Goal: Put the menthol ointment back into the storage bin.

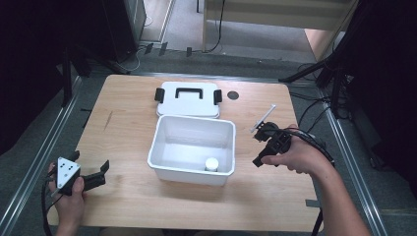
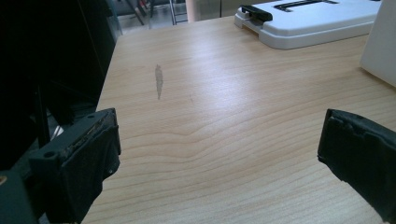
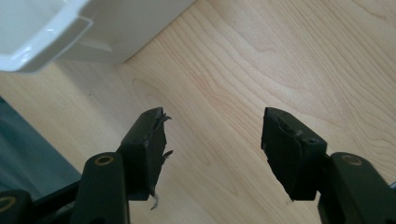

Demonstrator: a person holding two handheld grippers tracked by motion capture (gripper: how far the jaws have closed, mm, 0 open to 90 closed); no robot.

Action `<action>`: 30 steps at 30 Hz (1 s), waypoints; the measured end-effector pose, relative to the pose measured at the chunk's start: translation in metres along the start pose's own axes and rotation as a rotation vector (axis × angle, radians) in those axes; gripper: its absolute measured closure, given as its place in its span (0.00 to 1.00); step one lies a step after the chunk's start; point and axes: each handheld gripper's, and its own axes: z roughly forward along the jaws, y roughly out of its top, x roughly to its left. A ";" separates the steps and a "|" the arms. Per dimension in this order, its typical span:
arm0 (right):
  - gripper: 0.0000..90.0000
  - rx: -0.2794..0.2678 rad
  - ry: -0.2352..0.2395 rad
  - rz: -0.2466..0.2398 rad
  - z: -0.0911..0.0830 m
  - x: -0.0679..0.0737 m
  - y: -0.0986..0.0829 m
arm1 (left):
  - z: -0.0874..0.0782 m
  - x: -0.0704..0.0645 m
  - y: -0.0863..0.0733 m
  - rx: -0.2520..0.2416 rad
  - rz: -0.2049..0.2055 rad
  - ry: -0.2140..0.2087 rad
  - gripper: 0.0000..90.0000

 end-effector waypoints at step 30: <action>0.25 -0.525 -0.073 0.273 0.053 -0.034 -0.084 | -0.001 0.000 0.000 -0.002 -0.010 0.004 0.00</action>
